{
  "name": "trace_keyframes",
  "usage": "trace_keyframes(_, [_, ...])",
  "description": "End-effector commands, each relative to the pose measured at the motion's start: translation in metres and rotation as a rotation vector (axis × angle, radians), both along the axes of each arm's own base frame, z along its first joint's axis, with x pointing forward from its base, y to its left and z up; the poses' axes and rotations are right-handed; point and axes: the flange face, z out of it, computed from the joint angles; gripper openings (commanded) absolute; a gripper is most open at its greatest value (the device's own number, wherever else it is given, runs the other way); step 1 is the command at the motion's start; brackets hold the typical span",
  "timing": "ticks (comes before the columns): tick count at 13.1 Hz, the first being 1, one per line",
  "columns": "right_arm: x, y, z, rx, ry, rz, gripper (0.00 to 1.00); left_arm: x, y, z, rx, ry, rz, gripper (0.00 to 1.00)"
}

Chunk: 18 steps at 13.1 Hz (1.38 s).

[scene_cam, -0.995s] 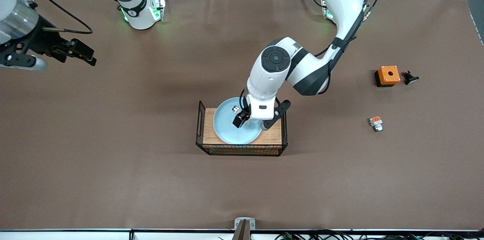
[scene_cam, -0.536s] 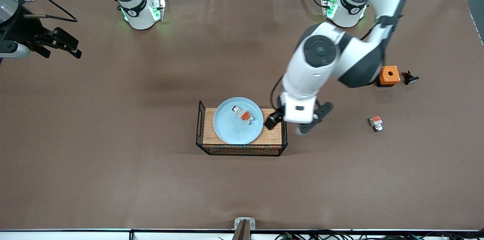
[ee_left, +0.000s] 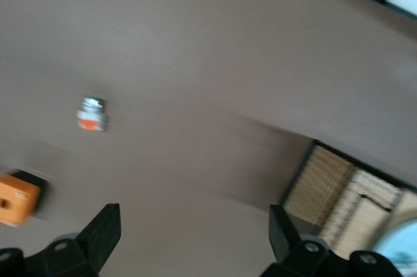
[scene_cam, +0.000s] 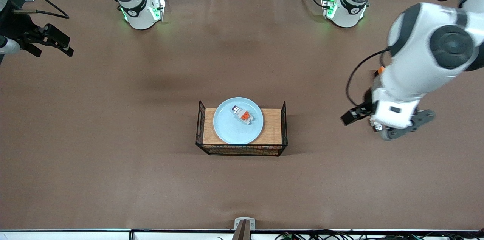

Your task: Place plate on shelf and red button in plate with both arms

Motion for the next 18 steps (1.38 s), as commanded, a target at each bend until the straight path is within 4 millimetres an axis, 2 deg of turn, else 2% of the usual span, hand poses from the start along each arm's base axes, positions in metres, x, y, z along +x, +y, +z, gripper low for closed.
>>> trace_keyframes(1, [-0.005, 0.000, 0.020, -0.027, -0.041, 0.013, 1.00, -0.011, 0.058, 0.021, 0.036, 0.032, -0.101, 1.00])
trace_keyframes(3, [-0.004, 0.000, 0.029, -0.028, -0.062, 0.013, 1.00, -0.016, 0.100, 0.036, 0.044, 0.043, -0.130, 1.00])
trace_keyframes(5, [-0.004, 0.007, 0.036, -0.047, -0.078, 0.029, 1.00, -0.021, 0.133, 0.044, 0.047, 0.059, -0.156, 1.00])
trace_keyframes(7, [-0.002, 0.011, 0.046, -0.085, -0.101, 0.045, 1.00, -0.027, 0.159, 0.054, 0.052, 0.060, -0.148, 1.00])
trace_keyframes(11, [0.000, 0.017, 0.043, -0.085, -0.097, 0.050, 1.00, -0.040, 0.197, 0.072, 0.058, 0.065, -0.203, 1.00])
trace_keyframes(18, [0.000, 0.021, 0.039, -0.080, -0.075, 0.060, 1.00, -0.052, 0.196, 0.086, 0.060, 0.078, -0.214, 1.00])
